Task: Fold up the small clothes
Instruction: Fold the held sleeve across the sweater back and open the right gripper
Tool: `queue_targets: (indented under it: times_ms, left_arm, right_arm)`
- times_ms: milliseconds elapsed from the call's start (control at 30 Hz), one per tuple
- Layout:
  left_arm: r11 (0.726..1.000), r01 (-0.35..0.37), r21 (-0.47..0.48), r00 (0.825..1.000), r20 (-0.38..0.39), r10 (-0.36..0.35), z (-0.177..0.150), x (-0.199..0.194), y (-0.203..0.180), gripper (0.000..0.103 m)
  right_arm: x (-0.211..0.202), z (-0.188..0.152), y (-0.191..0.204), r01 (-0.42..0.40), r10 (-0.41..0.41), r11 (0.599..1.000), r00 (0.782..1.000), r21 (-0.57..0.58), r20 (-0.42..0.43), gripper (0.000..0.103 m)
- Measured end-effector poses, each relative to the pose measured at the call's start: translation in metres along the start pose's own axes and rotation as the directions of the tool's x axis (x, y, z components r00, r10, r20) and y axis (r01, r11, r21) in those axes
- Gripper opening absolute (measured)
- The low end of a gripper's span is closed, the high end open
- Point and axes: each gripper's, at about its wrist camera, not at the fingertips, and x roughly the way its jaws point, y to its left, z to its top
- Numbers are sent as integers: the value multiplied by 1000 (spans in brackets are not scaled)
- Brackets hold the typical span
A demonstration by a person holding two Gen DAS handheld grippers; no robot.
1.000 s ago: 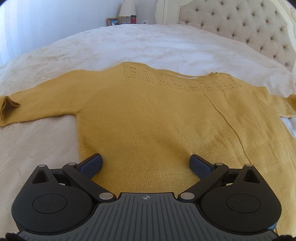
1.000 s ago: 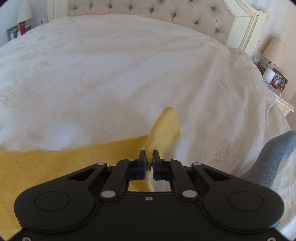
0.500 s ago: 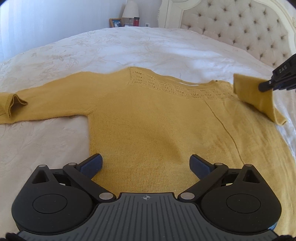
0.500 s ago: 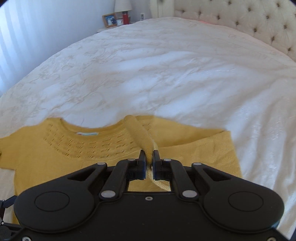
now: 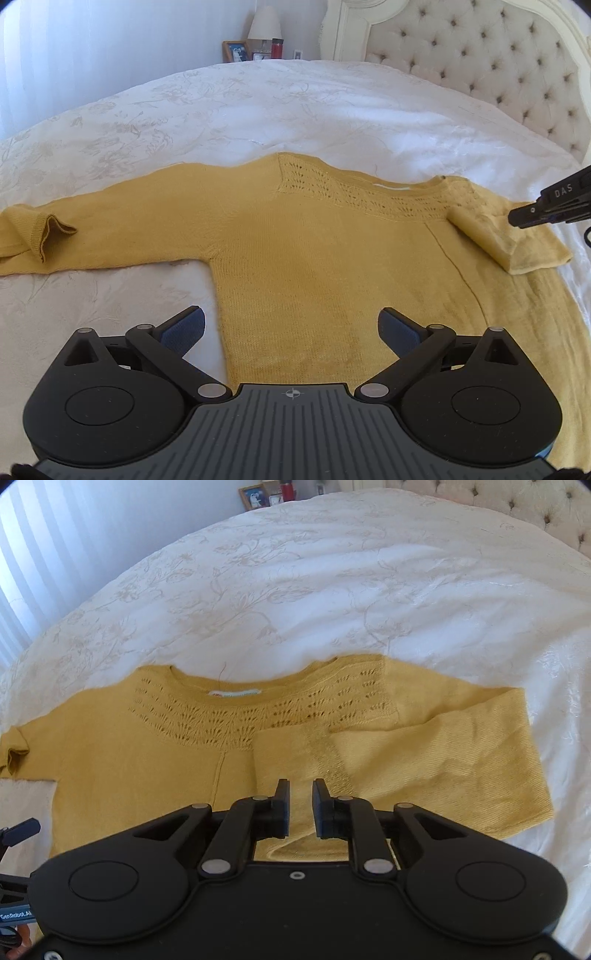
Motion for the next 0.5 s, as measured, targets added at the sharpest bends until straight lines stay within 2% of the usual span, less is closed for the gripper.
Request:
queue_targets:
  times_ms: [100, 167, 200, 233, 333, 467, 500]
  left_arm:
    - [1000, -18, -11, 1000, 9, 18, -3, 3, 10, 101]
    - [999, -2, -48, 1000, -9, 2, -5, 7, 18, 101]
    - [998, 18, -64, 999, -27, -19, -5, 8, 22, 101]
    - [997, 32, -71, 999, -38, -35, -5, 10, 24, 101]
    - [996, 44, -74, 998, -41, -47, -4, 10, 28, 101]
    - [994, 49, -98, 997, -50, -54, -2, 12, 34, 101]
    - [993, 51, -106, 997, -52, -57, -2, 12, 36, 101]
  right_arm:
    - [13, 7, -9, 20, -20, 1000, 1000, 15, -14, 25]
    - [22, 7, -10, 37, -36, 999, 999, 8, -26, 37]
    - [26, 5, -11, 46, -46, 999, 998, 6, -32, 48]
    - [29, 5, -11, 47, -47, 999, 998, 4, -32, 55]
    - [37, 1, -13, 28, -27, 999, 999, 22, -44, 56]
    - [43, -5, -16, -39, 44, 996, 997, 82, -63, 55]
    - [44, -6, -15, -52, 58, 994, 996, 92, -65, 49]
